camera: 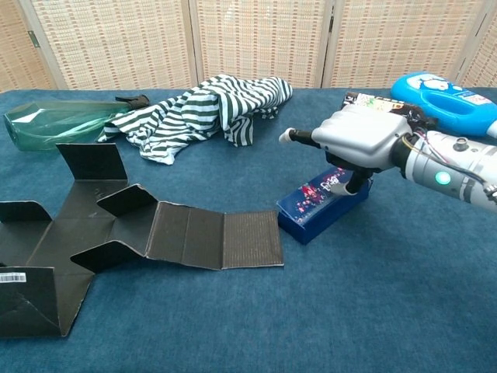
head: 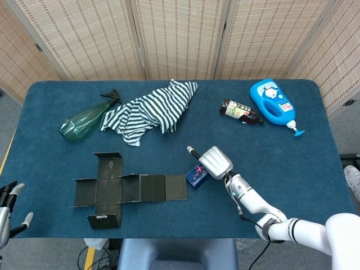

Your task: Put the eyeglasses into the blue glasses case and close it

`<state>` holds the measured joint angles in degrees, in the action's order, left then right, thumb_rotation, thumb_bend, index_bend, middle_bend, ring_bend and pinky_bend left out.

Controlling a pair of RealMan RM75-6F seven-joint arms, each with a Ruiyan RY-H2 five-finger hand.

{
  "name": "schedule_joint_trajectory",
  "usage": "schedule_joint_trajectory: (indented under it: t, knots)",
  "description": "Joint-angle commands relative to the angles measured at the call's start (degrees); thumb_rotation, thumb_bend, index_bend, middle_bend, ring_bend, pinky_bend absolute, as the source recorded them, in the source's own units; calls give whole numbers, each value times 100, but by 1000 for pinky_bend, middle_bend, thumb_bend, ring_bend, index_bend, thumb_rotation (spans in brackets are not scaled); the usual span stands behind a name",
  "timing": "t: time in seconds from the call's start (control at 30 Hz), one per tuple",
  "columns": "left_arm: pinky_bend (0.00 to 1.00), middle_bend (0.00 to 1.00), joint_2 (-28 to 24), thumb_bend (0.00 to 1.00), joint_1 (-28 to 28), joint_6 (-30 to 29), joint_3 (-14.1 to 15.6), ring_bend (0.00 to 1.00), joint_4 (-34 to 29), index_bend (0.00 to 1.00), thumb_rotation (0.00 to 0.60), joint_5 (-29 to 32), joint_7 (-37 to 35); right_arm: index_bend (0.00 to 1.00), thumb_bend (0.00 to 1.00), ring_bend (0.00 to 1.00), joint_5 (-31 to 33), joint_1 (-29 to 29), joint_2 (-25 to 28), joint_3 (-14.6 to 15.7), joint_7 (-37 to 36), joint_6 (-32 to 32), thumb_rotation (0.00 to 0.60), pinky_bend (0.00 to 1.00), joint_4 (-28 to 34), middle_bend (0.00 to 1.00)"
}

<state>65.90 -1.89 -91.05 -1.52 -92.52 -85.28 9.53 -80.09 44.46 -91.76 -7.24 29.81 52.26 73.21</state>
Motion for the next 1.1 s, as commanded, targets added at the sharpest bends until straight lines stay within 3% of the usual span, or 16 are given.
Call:
schedule_joint_trajectory:
  t: [0.03, 0.27, 0.77, 0.9, 1.1]
  knots:
    - [188, 140, -1, 319, 2, 8, -3, 148, -3, 175, 600, 10, 5, 50, 229, 971, -34, -57, 381, 81, -161, -15, 600, 956, 403, 890]
    - [188, 140, 6, 319, 15, 32, 9, 149, -22, 175, 600, -14, 11, 50, 164, 971, 56, -23, 696, 269, 10, -306, 600, 956, 712, 890]
    - [188, 140, -32, 319, -1, 53, 14, 148, -51, 175, 600, 27, 11, 57, 145, 971, 338, 226, 237, 332, 471, -633, 600, 956, 228, 872]
    - [188, 140, -35, 319, -2, 56, 11, 148, -45, 175, 600, 37, 6, 112, 145, 971, 350, 221, 224, 410, 561, -638, 600, 956, 225, 872]
    - [188, 140, -22, 320, 11, 77, 14, 149, -31, 175, 600, 25, -10, 298, 224, 971, 370, 178, 276, 525, 708, -608, 600, 956, 301, 888]
